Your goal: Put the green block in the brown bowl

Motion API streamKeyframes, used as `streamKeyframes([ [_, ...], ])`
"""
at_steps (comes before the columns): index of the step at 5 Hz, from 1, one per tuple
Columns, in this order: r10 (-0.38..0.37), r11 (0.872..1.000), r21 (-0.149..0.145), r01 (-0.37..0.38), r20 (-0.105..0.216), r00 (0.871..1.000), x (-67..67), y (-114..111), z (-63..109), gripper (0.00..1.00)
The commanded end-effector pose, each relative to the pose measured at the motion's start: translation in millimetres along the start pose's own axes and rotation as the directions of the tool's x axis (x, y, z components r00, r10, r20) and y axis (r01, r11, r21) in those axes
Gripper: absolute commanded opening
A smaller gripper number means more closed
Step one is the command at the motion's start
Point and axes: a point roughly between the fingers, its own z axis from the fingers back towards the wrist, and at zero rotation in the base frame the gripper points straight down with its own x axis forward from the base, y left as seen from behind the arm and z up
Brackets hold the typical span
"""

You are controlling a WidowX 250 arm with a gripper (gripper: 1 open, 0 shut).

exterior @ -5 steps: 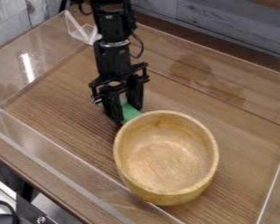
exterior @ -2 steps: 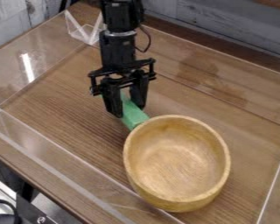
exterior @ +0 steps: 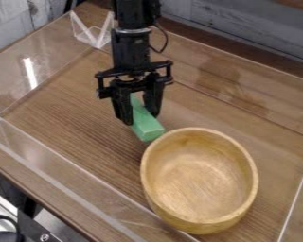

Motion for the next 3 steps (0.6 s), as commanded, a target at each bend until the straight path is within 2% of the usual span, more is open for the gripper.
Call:
streamKeyframes([
  [1,-0.07,0.997,-0.032,0.072,0.039,0.997,-10.2,-1,21.2,0.0],
  [3,-0.179,0.984,-0.003,0.179,0.023,0.984,-24.7,6,26.5,0.0],
])
